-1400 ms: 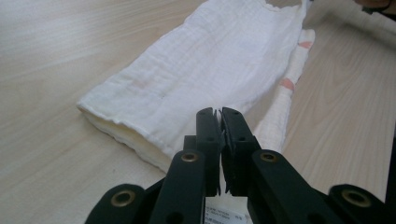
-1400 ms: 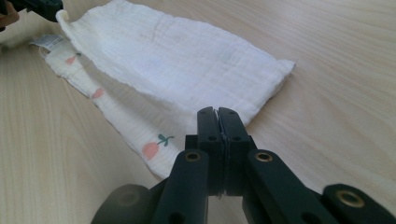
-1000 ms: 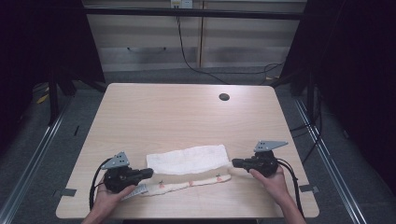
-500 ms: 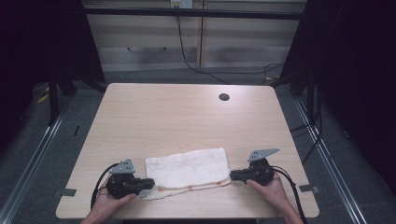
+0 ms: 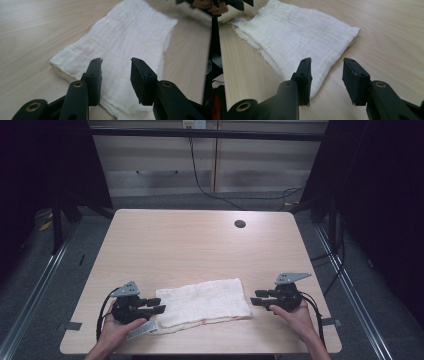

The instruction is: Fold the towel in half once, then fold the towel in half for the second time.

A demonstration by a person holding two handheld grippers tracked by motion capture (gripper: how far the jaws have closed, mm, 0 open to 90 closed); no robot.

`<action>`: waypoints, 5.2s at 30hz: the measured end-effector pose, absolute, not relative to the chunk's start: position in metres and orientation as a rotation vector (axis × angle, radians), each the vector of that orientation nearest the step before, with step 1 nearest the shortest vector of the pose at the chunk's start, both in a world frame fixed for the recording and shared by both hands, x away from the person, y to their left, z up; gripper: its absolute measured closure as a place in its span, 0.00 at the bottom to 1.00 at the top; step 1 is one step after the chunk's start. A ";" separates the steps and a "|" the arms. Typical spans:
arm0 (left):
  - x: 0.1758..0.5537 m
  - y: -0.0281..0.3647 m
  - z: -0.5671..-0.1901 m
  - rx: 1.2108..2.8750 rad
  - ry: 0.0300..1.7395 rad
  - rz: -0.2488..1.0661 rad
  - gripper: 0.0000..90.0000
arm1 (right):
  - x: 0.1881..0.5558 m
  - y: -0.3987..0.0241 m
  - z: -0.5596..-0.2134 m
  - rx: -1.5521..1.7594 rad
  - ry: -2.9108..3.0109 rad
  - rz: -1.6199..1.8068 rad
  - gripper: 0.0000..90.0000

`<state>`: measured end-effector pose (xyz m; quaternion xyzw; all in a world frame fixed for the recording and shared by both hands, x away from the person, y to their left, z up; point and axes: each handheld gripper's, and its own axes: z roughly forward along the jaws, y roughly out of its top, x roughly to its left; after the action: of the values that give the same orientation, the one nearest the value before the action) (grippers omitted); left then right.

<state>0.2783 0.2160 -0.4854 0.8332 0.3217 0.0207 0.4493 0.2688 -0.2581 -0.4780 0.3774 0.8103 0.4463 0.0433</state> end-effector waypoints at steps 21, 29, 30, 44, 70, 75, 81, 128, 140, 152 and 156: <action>0.288 0.201 -0.502 2.156 0.788 0.091 0.68 | 0.354 -0.214 -0.495 1.164 2.481 1.294 0.74; 0.290 0.203 -0.503 2.143 0.796 0.080 0.68 | 0.355 -0.208 -0.508 1.146 2.506 1.237 0.70; 0.290 0.203 -0.503 2.139 0.799 0.077 0.68 | 0.355 -0.207 -0.508 1.144 2.503 1.234 0.70; 0.294 0.205 -0.505 2.110 0.810 0.061 0.66 | 0.340 -0.218 -0.505 1.145 2.521 1.209 0.98; 0.367 0.183 -0.504 2.106 0.896 0.039 0.62 | 0.319 -0.255 -0.500 1.221 2.435 1.246 0.98; 0.367 0.179 -0.506 2.108 0.859 0.061 0.65 | 0.320 -0.257 -0.501 1.235 2.428 1.255 0.98; 0.362 0.175 -0.509 2.117 0.794 0.089 0.79 | 0.322 -0.256 -0.502 1.232 2.429 1.265 0.98; 0.360 0.188 -0.494 1.993 0.893 0.094 0.97 | 0.293 -0.234 -0.455 1.020 2.373 1.475 0.98; 0.361 0.188 -0.493 1.971 0.919 0.117 0.97 | 0.263 -0.224 -0.458 0.898 2.481 1.454 0.98; 0.360 0.187 -0.496 1.988 0.922 0.115 0.97 | 0.240 -0.216 -0.483 0.909 2.658 1.363 0.98; 0.360 0.184 -0.497 1.987 0.920 0.115 0.97 | 0.238 -0.209 -0.491 0.895 2.745 1.301 0.98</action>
<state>0.3598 0.1841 -0.4968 0.8061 0.3733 0.0465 0.4567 0.2379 -0.2090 -0.4911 0.2826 0.8667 0.4109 -0.0125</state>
